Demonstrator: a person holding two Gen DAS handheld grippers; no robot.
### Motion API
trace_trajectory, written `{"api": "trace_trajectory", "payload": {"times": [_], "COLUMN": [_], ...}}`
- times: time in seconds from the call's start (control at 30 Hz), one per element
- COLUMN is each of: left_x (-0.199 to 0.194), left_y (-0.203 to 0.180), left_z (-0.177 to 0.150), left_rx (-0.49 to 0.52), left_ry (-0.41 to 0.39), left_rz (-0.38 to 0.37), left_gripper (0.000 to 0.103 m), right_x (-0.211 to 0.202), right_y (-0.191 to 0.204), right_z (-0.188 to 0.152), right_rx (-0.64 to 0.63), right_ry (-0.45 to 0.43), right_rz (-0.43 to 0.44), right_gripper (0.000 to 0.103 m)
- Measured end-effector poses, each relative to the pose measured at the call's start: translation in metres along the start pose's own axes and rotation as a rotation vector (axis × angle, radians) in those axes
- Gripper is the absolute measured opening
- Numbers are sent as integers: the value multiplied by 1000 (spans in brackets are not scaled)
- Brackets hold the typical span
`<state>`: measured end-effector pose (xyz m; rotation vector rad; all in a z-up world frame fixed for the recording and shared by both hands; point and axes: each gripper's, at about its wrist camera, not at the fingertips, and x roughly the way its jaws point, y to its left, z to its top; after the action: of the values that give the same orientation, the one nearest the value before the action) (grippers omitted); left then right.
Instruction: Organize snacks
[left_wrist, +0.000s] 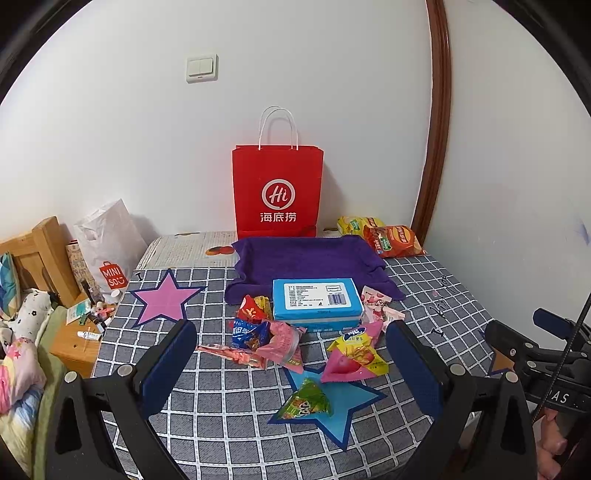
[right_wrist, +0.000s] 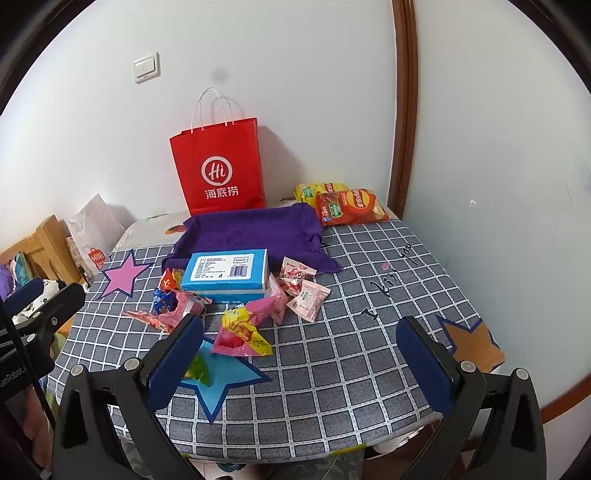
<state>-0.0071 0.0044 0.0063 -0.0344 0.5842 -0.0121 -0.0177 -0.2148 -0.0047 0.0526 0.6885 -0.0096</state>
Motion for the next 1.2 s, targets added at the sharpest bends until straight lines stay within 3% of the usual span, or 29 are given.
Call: {"api": "trace_trajectory", "payload": {"times": [1.2], "left_x": [-1], "left_y": [1], "left_z": [-5], "left_rx": [-1], "left_ry": [-5], "left_rz": [-5], "left_gripper": [103], "right_x": [-5], "right_y": [2], "right_z": [-2], "right_rx": [4], "right_ry": [-13], "right_rz": [3], "right_gripper": [102]}}
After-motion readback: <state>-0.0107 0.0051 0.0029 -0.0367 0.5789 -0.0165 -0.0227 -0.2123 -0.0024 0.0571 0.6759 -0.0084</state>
